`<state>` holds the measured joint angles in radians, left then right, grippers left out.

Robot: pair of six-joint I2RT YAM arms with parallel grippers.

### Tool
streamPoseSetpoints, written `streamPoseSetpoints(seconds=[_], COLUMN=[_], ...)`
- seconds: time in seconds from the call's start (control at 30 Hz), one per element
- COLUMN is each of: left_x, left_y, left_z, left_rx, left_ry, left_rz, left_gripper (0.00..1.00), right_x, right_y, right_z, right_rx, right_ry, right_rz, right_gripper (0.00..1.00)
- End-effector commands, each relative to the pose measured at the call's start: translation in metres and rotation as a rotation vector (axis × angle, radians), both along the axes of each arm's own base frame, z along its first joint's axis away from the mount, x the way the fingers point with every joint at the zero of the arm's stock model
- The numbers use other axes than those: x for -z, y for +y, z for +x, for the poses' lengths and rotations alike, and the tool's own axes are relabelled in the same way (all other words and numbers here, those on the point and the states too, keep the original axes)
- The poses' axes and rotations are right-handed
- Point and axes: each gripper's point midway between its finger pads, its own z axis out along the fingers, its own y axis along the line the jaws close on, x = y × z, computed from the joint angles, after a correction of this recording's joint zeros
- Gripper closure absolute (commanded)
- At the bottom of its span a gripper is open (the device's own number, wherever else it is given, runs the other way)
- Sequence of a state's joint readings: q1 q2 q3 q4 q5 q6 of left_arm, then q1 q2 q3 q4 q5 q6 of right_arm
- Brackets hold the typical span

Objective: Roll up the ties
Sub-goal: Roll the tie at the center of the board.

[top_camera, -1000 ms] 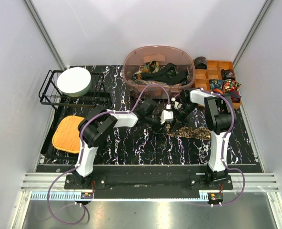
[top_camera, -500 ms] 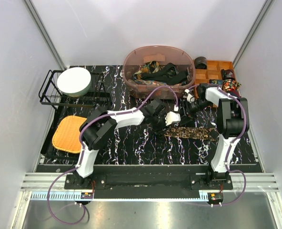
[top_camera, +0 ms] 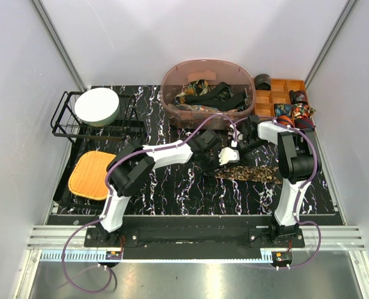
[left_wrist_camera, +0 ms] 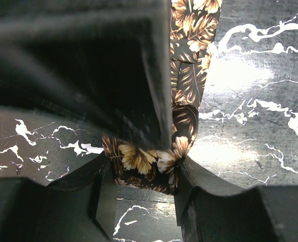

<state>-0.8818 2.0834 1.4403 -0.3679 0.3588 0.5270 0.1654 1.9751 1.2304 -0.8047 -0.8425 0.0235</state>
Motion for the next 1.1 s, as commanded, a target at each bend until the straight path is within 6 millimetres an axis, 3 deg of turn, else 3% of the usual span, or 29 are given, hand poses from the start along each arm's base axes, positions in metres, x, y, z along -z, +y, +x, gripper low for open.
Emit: streamPoseSetpoints(seconds=[0.0, 0.13, 0.2, 0.3, 0.33, 0.43, 0.6, 0.7, 0.73, 0.8, 0.83, 0.87, 1.07], left_x=[0.072, 0.073, 0.073, 0.072, 0.073, 0.068, 0.059, 0.044, 0.040, 0.029, 0.031, 0.019, 0.022], left_y=[0.068, 0.066, 0.066, 0.065, 0.066, 0.059, 0.037, 0.018, 0.017, 0.007, 0.010, 0.003, 0.009], left_z=[-0.039, -0.042, -0.043, -0.044, -0.045, -0.039, -0.023, -0.014, -0.020, -0.013, -0.022, -0.016, -0.021], left_rx=[-0.007, -0.003, 0.003, 0.008, 0.007, -0.025, -0.072, -0.089, -0.081, -0.076, -0.064, -0.057, -0.016], left_ry=[0.150, 0.167, 0.170, 0.170, 0.181, 0.205, 0.230, 0.238, 0.260, 0.245, 0.270, 0.233, 0.238], left_rz=[0.320, 0.311, 0.311, 0.303, 0.296, 0.233, 0.068, -0.080, -0.118, -0.214, -0.234, -0.295, -0.381], left_gripper=[0.92, 0.91, 0.91, 0.89, 0.86, 0.66, 0.50, 0.39, 0.35, 0.28, 0.22, 0.20, 0.21], right_x=[0.017, 0.024, 0.025, 0.028, 0.031, 0.040, 0.060, 0.065, 0.066, 0.070, 0.071, 0.075, 0.080], right_y=[-0.006, -0.007, -0.007, -0.010, -0.013, -0.020, -0.032, -0.032, -0.033, -0.030, -0.029, -0.030, -0.029], right_z=[0.003, 0.002, 0.003, 0.005, 0.005, 0.000, -0.004, -0.003, -0.001, -0.004, -0.002, -0.004, 0.005], right_rx=[0.007, -0.002, -0.003, 0.002, 0.006, -0.006, -0.052, -0.113, -0.124, -0.144, -0.147, -0.155, -0.170], right_ry=[-0.007, 0.000, -0.002, -0.007, -0.005, 0.016, 0.011, -0.015, -0.025, -0.024, -0.025, -0.011, -0.035], right_rz=[-0.063, -0.089, -0.093, -0.120, -0.138, -0.194, -0.309, -0.353, -0.371, -0.391, -0.397, -0.407, -0.450], right_gripper=[0.75, 0.63, 0.64, 0.98, 1.00, 1.00, 1.00, 1.00, 1.00, 1.00, 1.00, 1.00, 1.00])
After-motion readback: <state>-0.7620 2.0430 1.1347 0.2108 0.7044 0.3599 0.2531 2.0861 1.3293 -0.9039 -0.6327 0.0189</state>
